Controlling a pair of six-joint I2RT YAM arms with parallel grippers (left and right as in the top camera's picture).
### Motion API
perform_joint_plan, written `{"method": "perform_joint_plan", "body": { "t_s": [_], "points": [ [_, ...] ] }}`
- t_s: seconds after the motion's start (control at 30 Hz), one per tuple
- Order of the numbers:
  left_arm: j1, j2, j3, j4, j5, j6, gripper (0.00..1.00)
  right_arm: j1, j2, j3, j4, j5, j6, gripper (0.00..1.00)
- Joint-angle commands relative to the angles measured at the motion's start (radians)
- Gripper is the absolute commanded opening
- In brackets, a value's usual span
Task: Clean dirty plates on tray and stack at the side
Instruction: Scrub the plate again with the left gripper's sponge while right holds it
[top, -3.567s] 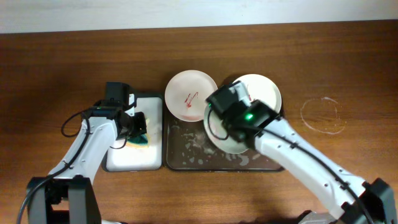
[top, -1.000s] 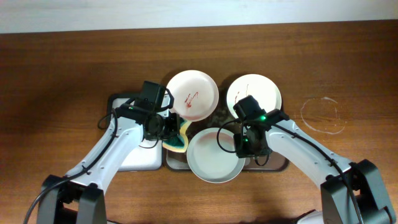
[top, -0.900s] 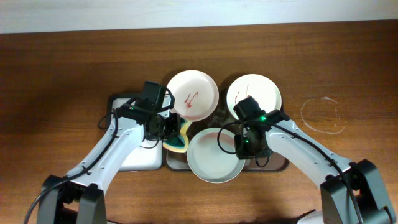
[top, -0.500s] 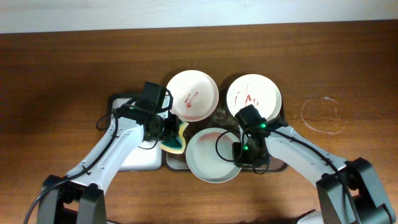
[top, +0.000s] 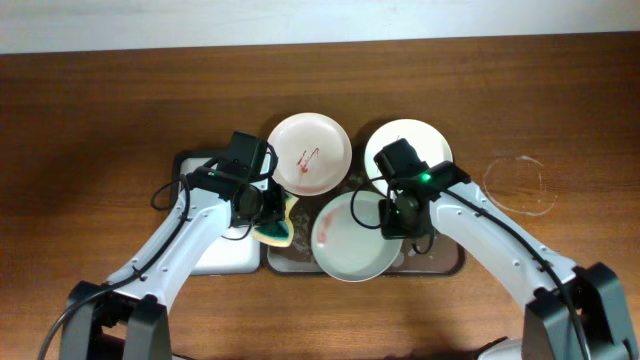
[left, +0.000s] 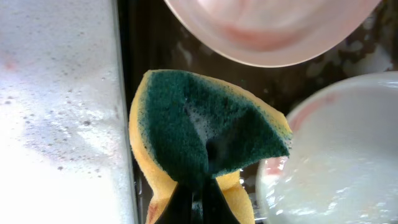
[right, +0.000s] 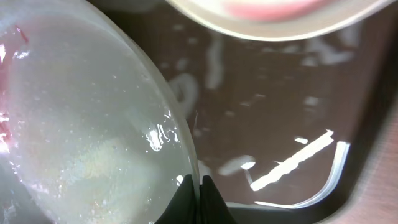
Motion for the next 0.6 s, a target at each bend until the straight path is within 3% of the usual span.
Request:
{"method": "perform_joint_plan", "body": {
  "t_s": [0.0,0.13,0.23,0.3,0.43,0.57],
  "points": [
    [0.023,-0.017,0.007,-0.013,-0.027,0.020,0.00,-0.001,-0.070,0.025,-0.048,0.161,-0.006,0.04],
    [0.089,-0.017,0.007,-0.019,-0.026,0.028,0.00,-0.001,-0.085,0.031,-0.029,0.192,-0.012,0.04],
    [0.106,-0.017,0.007,-0.021,-0.027,0.034,0.00,0.000,-0.086,0.070,0.005,0.060,-0.055,0.04],
    [0.106,-0.017,0.007,-0.024,-0.026,0.034,0.00,-0.001,-0.080,0.069,-0.035,-0.002,0.045,0.04],
    [0.106,-0.017,0.007,-0.024,-0.026,0.034,0.00,-0.001,-0.060,0.069,-0.127,-0.208,0.025,0.04],
    [0.106,-0.017,0.007,-0.027,-0.026,0.034,0.00,0.000,-0.050,0.066,-0.211,-0.238,0.016,0.04]
  ]
}}
